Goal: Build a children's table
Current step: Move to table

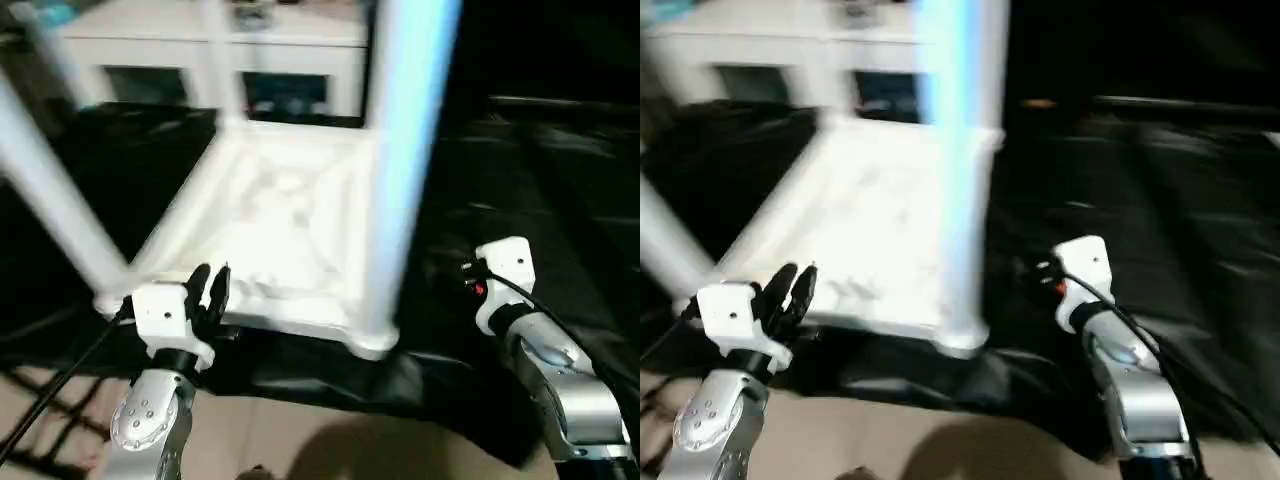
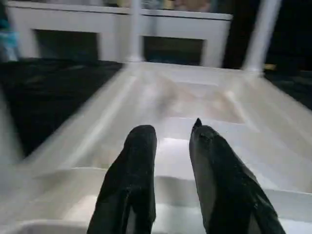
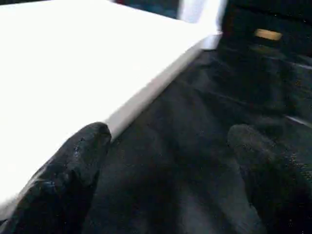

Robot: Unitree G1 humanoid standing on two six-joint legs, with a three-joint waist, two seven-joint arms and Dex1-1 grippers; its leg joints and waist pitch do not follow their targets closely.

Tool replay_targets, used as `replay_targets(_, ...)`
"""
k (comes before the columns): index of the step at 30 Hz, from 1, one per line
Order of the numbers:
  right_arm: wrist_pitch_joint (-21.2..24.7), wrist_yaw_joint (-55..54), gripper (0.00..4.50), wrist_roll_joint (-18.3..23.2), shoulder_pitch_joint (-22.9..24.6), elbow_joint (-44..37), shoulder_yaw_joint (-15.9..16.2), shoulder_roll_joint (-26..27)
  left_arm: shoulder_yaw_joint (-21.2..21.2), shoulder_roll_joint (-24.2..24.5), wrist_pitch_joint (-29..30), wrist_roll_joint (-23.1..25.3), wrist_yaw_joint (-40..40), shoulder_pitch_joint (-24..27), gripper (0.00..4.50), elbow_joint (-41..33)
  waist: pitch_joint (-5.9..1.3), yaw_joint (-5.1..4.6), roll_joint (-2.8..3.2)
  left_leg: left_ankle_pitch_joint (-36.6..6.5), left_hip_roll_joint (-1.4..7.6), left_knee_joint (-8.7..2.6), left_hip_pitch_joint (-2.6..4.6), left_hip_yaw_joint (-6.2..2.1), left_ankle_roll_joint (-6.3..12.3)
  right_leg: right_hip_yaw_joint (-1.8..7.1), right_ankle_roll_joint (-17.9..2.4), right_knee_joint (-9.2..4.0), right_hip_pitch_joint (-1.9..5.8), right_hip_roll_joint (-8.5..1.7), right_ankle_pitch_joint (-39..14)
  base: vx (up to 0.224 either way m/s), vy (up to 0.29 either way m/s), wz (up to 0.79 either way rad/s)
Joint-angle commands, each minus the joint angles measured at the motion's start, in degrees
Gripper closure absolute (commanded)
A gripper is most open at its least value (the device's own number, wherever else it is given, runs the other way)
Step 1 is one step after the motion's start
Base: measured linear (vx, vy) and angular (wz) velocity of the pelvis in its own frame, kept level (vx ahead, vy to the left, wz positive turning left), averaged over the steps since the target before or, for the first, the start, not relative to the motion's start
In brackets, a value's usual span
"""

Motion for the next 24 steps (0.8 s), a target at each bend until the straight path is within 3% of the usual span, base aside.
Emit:
replay_targets(1,-1.11,0.93,0.21,0.9,0.03,-0.44,0.45,-0.11,1.41,0.21,-1.32,0.44,1.41,0.34,3.14,0.52,-3.33,-0.6,0.32,12.21,2.2,-4.64,2.13,0.18,13.54,1.88,-14.92,-3.74,2.08,-2.5,8.19,0.007,0.196,0.05)
replay_targets(2,-1.26,1.23,0.21,0.95,0.2,-0.61,0.33,-0.28,1.8,0.12,-1.69,0.21,1.67,0.43,3.14,0.56,-2.82,-3.36,1.48,13.57,6.4,-5.59,5.43,-2.43,24.52,-0.76,-8.95,2.09,-3.04,-0.05,-0.94,0.006,0.198,0.06)
replay_targets(3,-0.68,1.55,0.21,1.73,0.64,-0.58,-1.02,-0.51,3.22,0.16,-2.06,-0.9,1.99,0.86,3.14,0.28,-2.69,-3.28,1.15,13.57,6.5,-5.89,4.73,-2.2,25.09,-0.97,-6.79,2.51,-3.11,-0.13,-1.01,-0.026,0.177,-0.01)
replay_targets(4,-0.48,1.59,0.21,1.98,0.69,-0.56,-1.32,-0.49,3.44,0.2,-2.09,-0.99,2.06,0.94,3.14,0.21,-2.09,-3.76,0.23,10.16,6.13,-6.81,2.99,-1.24,24.5,-0.8,-4.84,1.61,-2.39,-0.87,0.32,-0.026,0.177,-0.01)
replay_targets(5,0.71,1.6,0.05,3.59,0.86,-0.39,-2.98,-0.12,4.3,0.34,-2.19,-1.82,1.96,1.39,2.87,-0.23,-2.0,-3.81,-0.86,4.16,3.73,-5.34,2.25,0.42,20.38,0.78,-6.36,-2.29,-1.77,-2.83,2.02,-0.058,0.147,0.03)
replay_targets(6,0.94,1.44,0.02,4.15,0.91,-0.35,-3.79,0.01,4.83,0.2,-2.52,-3.72,0.8,2.02,2.8,-0.93,-1.88,-3.73,-1.12,-0.46,2.69,-5.09,1.7,1.23,16.7,1.69,-8.28,-4.09,-1.19,-4.13,0.37,-0.059,0.109,-0.02)
replay_targets(7,0.91,1.35,0.0,4.24,0.94,-0.3,-4.1,-0.02,5.07,0.16,-2.73,-4.72,0.13,2.42,2.8,-1.36,-1.87,-4.03,-1.2,-7.66,2.3,-6.1,1.06,1.74,8.71,1.97,-10.24,-4.96,0.31,-4.75,-5.09,-0.059,0.109,-0.02)
replay_targets(8,1.06,1.59,0.0,4.21,1.17,-0.26,-4.31,-0.49,5.24,0.2,-2.54,-5.29,-0.24,3.33,2.76,-2.43,-1.44,-4.44,-1.17,-16.29,2.61,-7.34,1.17,1.66,1.11,1.79,-9.48,-5.58,0.38,-4.3,-11.14,-0.075,0.078,-0.11)
replay_targets(9,0.92,1.93,0.0,4.19,1.45,-0.24,-4.46,-0.94,5.35,0.35,-2.46,-4.97,-0.07,4.18,2.65,-3.39,-1.3,-4.72,-1.03,-20.41,2.54,-7.75,1.5,1.75,-1.94,1.84,-8.45,-5.9,0.16,-4.05,-13.12,-0.085,0.048,-0.04)
replay_targets(10,0.83,2.14,0.0,4.3,1.6,-0.2,-4.52,-1.22,5.39,0.45,-2.44,-4.66,0.13,4.64,2.49,-3.87,-1.0,-5.28,-0.96,-26.56,2.46,-8.34,2.12,1.74,-6.44,2.04,-6.43,-6.64,-0.39,-3.89,-16.02,-0.085,0.048,-0.04)
replay_targets(11,0.67,3.05,0.0,5.45,2.05,-0.41,-5.23,-1.61,6.14,0.44,-2.62,-4.75,0.72,5.39,2.38,-4.53,-1.0,-5.61,-0.96,-28.18,2.43,-8.49,2.43,1.67,-7.88,2.15,-5.63,-6.98,-0.49,-3.91,-16.36,-0.077,0.034,-0.01)
replay_targets(12,0.61,4.05,0.0,6.19,2.4,-0.68,-5.54,-2.02,6.7,0.52,-2.71,-4.87,1.09,5.66,2.33,-4.71,-0.85,-6.14,-1.35,-29.27,2.23,-8.89,2.08,1.48,-9.0,2.11,-4.15,-7.42,0.1,-4.03,-16.56,-0.067,0.037,-0.09)
replay_targets(14,0.49,6.15,0.0,7.36,3.37,-1.46,-5.72,-3.11,7.51,0.55,-2.97,-5.17,1.48,5.99,2.18,-5.02,-0.62,-6.69,-1.64,-29.03,2.11,-9.3,1.76,1.46,-9.03,2.02,-2.65,-8.02,0.42,-4.16,-17.21,-0.033,0.018,-0.05)
replay_targets(16,0.38,10.15,0.0,9.15,5.27,-3.09,-5.57,-5.15,8.24,0.34,-3.32,-5.35,2.06,6.6,1.93,-5.5,-0.35,-6.6,-1.65,-29.93,2.17,-9.08,2.47,1.74,-8.45,2.39,-1.63,-9.13,-0.19,-4.52,-21.12,-0.057,0.014,-0.04)
replay_targets(17,0.28,13.37,0.0,10.46,6.77,-4.42,-5.5,-6.57,8.54,0.23,-3.64,-5.34,2.39,7.25,1.88,-5.81,-0.64,-6.58,-1.75,-29.29,2.21,-8.98,2.59,1.85,-8.09,2.42,-1.67,-9.14,-0.02,-4.48,-20.68,0.0,0.0,0.0)
replay_targets(22,-0.15,20.92,0.0,13.95,10.89,-7.65,-5.31,-9.65,8.75,-0.73,-3.53,-5.53,3.43,10.4,1.5,-6.9,-0.48,-6.49,-2.42,-25.69,2.43,-8.94,1.83,2.27,-5.71,3.03,-2.32,-9.13,-0.12,-4.45,-20.04,0.0,0.0,0.0)
replay_targets(24,0.62,23.57,0.0,16.2,11.89,-9.5,-4.79,-10.37,9.53,-0.34,-2.87,-5.46,3.57,10.1,1.25,-6.17,-0.54,-6.5,-2.28,-24.51,2.44,-8.92,1.75,2.33,-5.3,3.05,-2.86,-9.05,-0.21,-4.38,-19.17,0.0,0.0,0.0)
